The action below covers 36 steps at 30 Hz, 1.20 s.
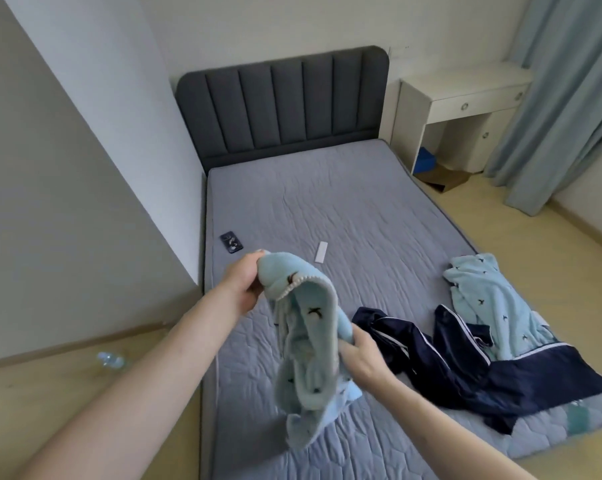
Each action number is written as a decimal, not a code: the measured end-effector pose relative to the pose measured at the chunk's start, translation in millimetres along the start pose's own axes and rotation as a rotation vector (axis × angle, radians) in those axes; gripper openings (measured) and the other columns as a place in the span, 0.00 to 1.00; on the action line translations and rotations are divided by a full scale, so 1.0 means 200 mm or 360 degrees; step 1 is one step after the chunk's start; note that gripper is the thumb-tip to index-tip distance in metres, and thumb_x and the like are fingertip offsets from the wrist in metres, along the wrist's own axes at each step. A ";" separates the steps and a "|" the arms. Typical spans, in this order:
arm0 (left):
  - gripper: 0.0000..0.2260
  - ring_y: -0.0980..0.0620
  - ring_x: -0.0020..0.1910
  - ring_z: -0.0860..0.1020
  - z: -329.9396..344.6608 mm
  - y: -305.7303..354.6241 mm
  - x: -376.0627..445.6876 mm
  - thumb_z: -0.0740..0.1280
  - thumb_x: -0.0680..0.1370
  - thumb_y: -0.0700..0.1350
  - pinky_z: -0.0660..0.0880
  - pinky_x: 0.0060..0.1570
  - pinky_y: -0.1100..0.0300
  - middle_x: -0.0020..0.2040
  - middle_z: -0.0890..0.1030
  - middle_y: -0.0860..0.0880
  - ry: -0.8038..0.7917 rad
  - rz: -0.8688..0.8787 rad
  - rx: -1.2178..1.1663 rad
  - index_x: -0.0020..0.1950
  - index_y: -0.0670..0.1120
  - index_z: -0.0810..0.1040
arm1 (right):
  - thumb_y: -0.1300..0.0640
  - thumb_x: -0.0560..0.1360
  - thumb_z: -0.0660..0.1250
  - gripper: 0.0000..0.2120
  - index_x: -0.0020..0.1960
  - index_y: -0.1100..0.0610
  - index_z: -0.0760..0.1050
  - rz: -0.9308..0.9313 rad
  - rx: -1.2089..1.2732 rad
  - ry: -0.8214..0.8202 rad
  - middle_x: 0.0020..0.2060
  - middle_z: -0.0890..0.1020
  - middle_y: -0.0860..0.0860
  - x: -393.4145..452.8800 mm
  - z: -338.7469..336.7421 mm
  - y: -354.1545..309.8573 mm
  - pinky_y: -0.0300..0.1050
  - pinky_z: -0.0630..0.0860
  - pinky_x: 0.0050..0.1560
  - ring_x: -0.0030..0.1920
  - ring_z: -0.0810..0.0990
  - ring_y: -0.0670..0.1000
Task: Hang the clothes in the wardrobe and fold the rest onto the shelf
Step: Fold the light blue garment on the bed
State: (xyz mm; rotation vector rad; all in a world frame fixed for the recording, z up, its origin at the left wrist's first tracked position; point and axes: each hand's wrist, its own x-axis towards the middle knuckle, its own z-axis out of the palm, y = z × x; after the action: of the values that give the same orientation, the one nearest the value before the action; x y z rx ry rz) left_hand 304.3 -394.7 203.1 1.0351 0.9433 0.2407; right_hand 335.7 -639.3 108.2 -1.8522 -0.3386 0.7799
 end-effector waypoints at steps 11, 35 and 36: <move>0.19 0.45 0.55 0.80 -0.74 -0.21 -0.23 0.57 0.80 0.37 0.75 0.59 0.54 0.58 0.83 0.41 -0.0842 0.0041 0.0474 0.65 0.41 0.81 | 0.66 0.75 0.61 0.14 0.48 0.58 0.84 -0.0020 0.0418 0.0031 0.36 0.82 0.53 -0.17 0.21 -0.35 0.43 0.74 0.36 0.35 0.78 0.51; 0.05 0.59 0.39 0.75 -0.73 -0.24 -0.40 0.68 0.81 0.50 0.71 0.41 0.60 0.39 0.78 0.57 -0.0504 0.1179 0.1271 0.47 0.51 0.76 | 0.47 0.84 0.60 0.14 0.56 0.49 0.84 -0.0016 -0.0460 0.0238 0.49 0.86 0.44 -0.18 0.19 -0.10 0.49 0.77 0.58 0.52 0.81 0.45; 0.06 0.57 0.38 0.74 -0.70 -0.23 -0.42 0.69 0.81 0.47 0.70 0.39 0.59 0.38 0.78 0.54 -0.0538 0.1184 0.1270 0.46 0.49 0.75 | 0.48 0.82 0.62 0.14 0.62 0.46 0.82 -0.0031 -0.0409 0.0094 0.56 0.85 0.42 -0.19 0.22 -0.09 0.48 0.76 0.64 0.59 0.81 0.44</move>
State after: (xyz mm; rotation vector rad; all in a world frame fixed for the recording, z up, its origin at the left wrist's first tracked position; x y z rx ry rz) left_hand 136.0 -379.4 188.1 2.0809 0.2859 0.2923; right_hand 281.5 -621.6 128.2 -2.1040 -0.4350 0.6918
